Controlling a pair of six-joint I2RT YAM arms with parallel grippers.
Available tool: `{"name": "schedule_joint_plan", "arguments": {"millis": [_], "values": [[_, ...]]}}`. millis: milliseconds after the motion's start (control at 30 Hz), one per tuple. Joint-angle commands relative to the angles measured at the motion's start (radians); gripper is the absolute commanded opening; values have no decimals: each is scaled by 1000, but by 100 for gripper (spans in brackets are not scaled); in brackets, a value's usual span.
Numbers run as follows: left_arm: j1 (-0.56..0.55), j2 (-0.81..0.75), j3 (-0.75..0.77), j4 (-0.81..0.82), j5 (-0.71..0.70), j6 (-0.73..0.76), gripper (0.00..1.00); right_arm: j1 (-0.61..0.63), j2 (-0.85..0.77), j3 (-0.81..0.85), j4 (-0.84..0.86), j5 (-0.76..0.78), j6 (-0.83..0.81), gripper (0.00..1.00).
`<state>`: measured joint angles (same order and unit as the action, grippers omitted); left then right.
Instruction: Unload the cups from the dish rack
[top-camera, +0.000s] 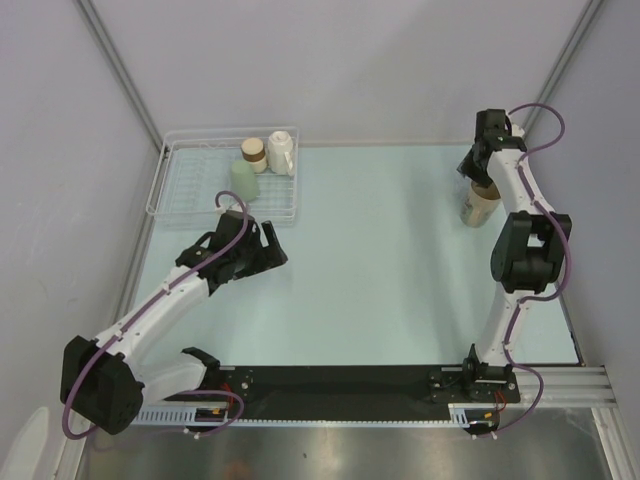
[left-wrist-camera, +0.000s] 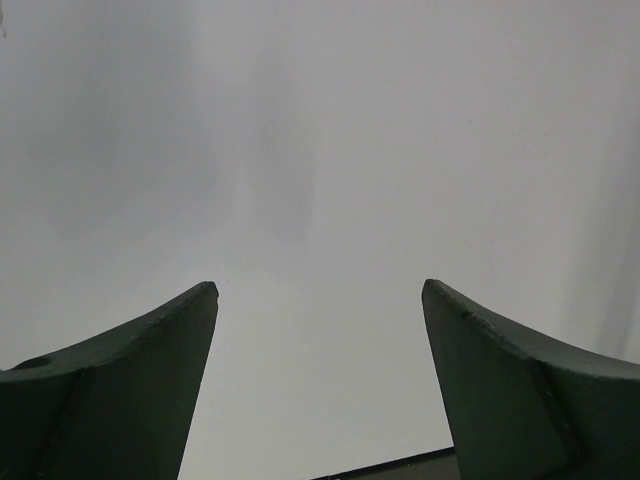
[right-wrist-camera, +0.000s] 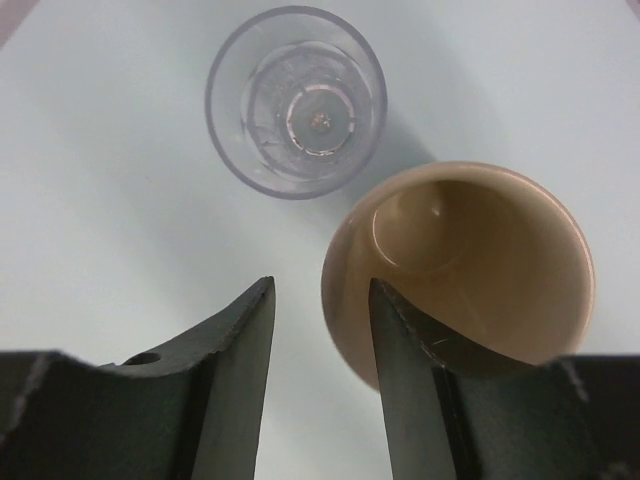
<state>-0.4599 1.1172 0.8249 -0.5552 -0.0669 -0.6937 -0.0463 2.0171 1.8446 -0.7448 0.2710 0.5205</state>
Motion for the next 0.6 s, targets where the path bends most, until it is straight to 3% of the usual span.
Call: {"name": "schedule_joint_plan", "arguments": {"millis": [0, 233, 267, 433, 567], "values": [[-6, -36, 42, 20, 18, 29, 89, 17, -127, 65, -14, 33, 7, 50], [-6, -72, 85, 9, -4, 91, 94, 100, -299, 76, -30, 22, 10, 56], [-6, -77, 95, 0, -17, 105, 100, 123, -325, 61, -21, 20, 7, 58], [-5, -33, 284, -60, -278, 218, 100, 385, -535, -117, 68, 91, -31, 61], [-3, 67, 426, -75, -382, 244, 100, 563, -635, -255, 52, 149, -11, 74]]}}
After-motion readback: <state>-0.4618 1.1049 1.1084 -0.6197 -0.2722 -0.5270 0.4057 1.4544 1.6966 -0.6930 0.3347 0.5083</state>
